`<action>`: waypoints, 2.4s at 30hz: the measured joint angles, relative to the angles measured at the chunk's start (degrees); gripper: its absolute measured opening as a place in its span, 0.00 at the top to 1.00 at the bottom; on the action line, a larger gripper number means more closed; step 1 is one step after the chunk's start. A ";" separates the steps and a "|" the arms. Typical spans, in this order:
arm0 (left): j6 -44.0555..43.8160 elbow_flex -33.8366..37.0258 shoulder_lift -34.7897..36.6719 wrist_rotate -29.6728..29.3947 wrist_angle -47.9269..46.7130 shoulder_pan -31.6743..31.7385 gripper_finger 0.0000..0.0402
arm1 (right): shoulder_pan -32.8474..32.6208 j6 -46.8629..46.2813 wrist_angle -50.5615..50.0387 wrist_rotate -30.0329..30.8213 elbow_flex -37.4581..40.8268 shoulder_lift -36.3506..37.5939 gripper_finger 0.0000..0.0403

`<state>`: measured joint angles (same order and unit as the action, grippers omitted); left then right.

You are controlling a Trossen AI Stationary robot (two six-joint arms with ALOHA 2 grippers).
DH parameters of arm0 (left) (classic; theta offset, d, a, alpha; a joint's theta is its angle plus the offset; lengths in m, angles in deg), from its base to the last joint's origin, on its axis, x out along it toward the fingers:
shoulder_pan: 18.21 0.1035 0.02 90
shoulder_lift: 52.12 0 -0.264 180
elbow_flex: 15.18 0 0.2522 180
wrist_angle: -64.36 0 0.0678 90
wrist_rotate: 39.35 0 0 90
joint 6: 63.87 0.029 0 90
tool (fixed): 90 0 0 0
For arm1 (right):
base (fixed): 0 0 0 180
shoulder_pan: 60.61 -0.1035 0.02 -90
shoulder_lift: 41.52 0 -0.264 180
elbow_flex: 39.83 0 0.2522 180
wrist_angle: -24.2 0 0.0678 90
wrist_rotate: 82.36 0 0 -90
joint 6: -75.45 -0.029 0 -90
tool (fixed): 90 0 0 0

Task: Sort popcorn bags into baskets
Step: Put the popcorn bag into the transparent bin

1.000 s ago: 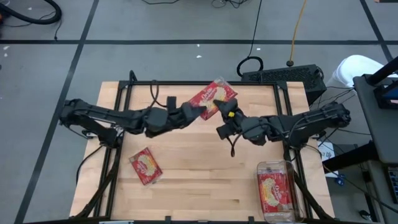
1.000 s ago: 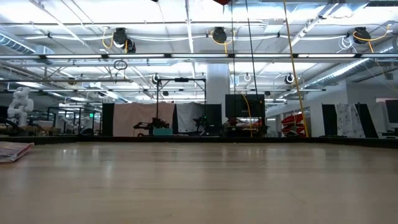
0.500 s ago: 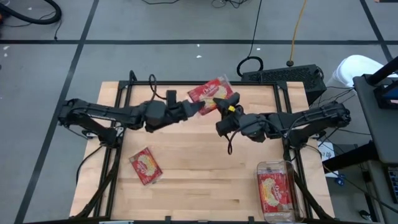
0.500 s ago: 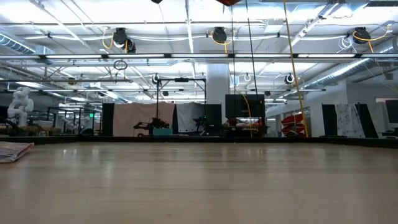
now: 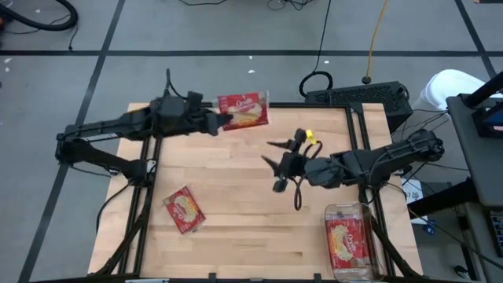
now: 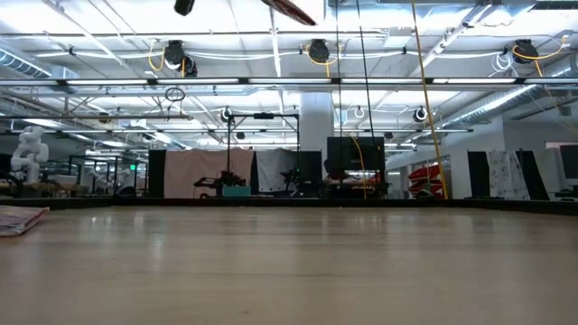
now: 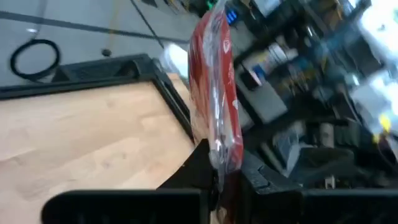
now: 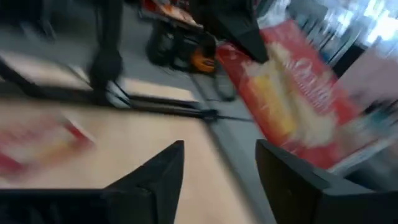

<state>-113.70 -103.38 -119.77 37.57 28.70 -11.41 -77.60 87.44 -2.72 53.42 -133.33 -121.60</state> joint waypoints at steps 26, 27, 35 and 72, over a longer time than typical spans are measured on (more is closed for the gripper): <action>25.50 0.00 -7.98 55.33 -20.67 -5.33 0.93 | 6.01 -76.64 -7.01 -47.60 0.02 0.58 0.49; 25.56 0.00 -8.58 55.69 -20.35 -6.12 0.93 | 6.11 -76.08 -7.89 -47.79 0.04 0.58 0.49; 25.04 0.00 -13.34 56.67 -11.06 -9.98 0.93 | 5.98 -73.55 -9.83 -57.37 0.04 -1.12 0.49; 19.57 0.00 -16.41 51.56 -2.80 -6.44 0.92 | 7.34 -55.98 -6.80 -62.96 0.04 -5.91 0.96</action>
<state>-94.13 -103.38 -136.17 89.13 25.89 -17.85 -70.26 31.46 -9.52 -9.54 -133.29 -127.51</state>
